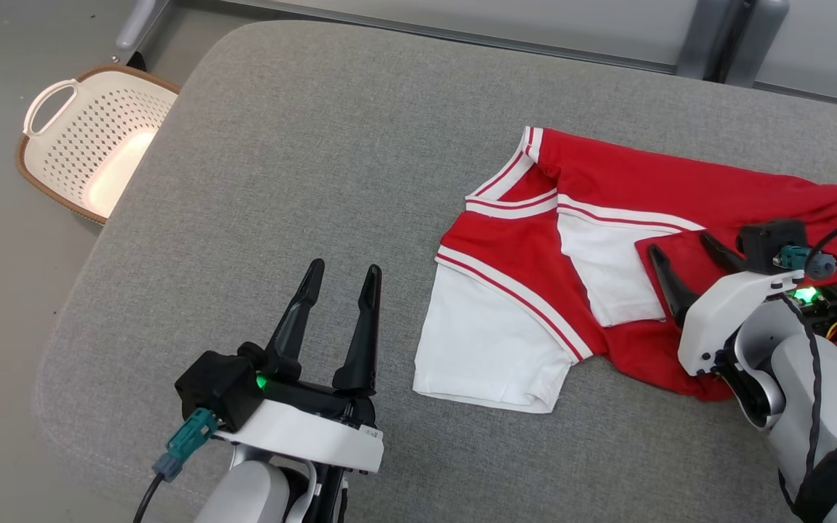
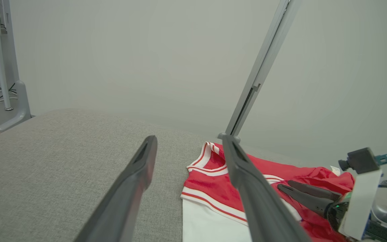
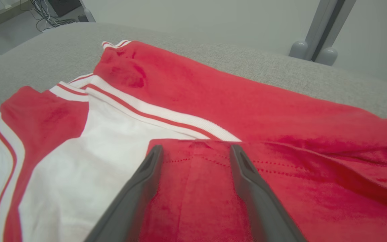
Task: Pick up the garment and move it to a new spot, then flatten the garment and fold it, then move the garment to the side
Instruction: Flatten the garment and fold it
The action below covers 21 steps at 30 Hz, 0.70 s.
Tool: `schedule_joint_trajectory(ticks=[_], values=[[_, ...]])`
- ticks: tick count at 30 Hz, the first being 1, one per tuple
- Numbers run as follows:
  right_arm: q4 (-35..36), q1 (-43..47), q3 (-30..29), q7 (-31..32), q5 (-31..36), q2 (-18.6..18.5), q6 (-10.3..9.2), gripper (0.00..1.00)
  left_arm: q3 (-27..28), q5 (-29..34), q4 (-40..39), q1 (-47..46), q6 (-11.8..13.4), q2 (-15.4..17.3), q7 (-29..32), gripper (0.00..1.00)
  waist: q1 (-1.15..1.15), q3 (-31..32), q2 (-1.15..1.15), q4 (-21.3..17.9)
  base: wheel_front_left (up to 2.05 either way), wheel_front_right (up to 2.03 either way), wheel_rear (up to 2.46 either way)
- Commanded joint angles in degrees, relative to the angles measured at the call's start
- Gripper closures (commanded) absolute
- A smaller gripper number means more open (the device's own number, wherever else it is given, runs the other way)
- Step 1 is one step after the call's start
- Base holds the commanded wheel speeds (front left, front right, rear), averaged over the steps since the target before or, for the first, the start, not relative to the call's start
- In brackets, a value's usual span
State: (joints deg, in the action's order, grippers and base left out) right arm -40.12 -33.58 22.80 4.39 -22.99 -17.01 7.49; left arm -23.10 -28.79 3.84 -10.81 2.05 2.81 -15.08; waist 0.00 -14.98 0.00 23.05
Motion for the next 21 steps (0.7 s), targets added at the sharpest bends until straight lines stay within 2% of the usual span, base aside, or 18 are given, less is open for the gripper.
schedule_joint_trajectory(ticks=[1, 11, 12, 13, 15, 21], values=[[-1.01, -0.89, -0.05, -0.74, 0.37, 0.02, 0.01, 0.00, -0.01, -0.23, -0.17, -0.46, 0.15, 0.19, -0.11, 0.00, 0.00, -0.06, 0.00, 0.30, 0.00, 0.00, 0.00], [-5.56, -3.08, 2.03, -1.33, -1.02, 0.13, 0.00, 0.00, -0.59, -0.33, -0.32, -1.09, 0.55, 0.19, -0.11, 0.00, 0.00, -0.75, 0.00, 0.82, 0.00, 0.00, 0.00], [-5.88, -3.20, 2.50, -1.19, -1.38, 0.17, 0.01, 0.10, -0.61, -0.37, -0.31, -1.23, 0.54, 0.20, -0.10, 0.00, 0.00, -0.83, 0.00, 0.86, 0.00, 0.00, 0.00], [-6.20, -3.32, 2.99, -0.94, -1.64, 0.20, 0.01, 0.53, -0.64, -0.40, -0.30, -1.34, 0.53, 0.20, -0.10, 0.00, 0.00, -0.91, 0.00, 0.90, 0.00, 0.00, 0.00], [-6.31, -3.45, 3.98, -1.47, -2.32, 0.06, 0.01, 1.00, -0.65, -0.45, -0.29, -1.43, 0.53, 0.20, -0.11, 0.00, 0.00, -0.99, 0.00, 0.96, 0.00, 0.00, 0.00], [-6.93, -3.07, 5.61, -3.09, -4.83, -0.74, 0.01, 1.00, -0.29, -0.13, 0.18, -0.84, 0.59, 0.19, -0.11, 0.00, 0.00, -0.25, 0.00, 0.64, 0.00, 0.00, 0.00]])
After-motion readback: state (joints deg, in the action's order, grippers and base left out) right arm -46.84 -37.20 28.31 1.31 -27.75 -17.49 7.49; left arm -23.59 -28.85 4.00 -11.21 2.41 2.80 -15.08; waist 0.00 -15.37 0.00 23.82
